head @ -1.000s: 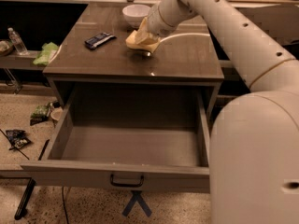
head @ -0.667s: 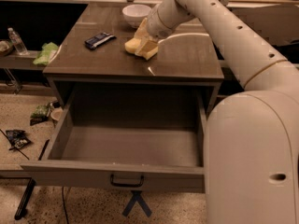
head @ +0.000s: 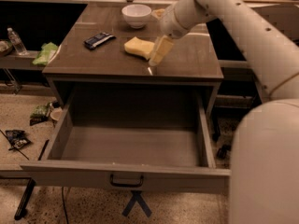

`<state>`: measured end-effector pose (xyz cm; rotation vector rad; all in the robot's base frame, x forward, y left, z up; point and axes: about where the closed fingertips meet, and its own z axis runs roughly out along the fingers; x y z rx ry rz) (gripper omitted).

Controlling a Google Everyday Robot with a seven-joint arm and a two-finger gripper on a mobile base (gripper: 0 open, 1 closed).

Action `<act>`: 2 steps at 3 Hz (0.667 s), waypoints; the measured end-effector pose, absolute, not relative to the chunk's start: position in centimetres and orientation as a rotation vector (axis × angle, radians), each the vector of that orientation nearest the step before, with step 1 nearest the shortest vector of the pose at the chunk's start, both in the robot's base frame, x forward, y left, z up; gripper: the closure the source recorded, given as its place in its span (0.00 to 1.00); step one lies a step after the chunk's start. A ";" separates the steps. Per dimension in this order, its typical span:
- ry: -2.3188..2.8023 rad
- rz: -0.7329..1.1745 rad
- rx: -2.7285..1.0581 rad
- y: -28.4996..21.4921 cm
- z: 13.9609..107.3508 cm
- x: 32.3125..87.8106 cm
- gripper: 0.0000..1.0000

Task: Pick sponge from top drawer and place on counter

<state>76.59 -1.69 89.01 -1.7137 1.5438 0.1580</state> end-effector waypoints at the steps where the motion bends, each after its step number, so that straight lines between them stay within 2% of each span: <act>1: 1.584 0.116 -1.580 -5.8 92.4 74.2 0.00; 2: 1.593 0.014 -1.488 -9.9 96.0 71.6 0.00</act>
Offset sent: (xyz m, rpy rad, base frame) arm -0.0229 -0.0397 0.0323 0.0546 -0.0322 -0.1003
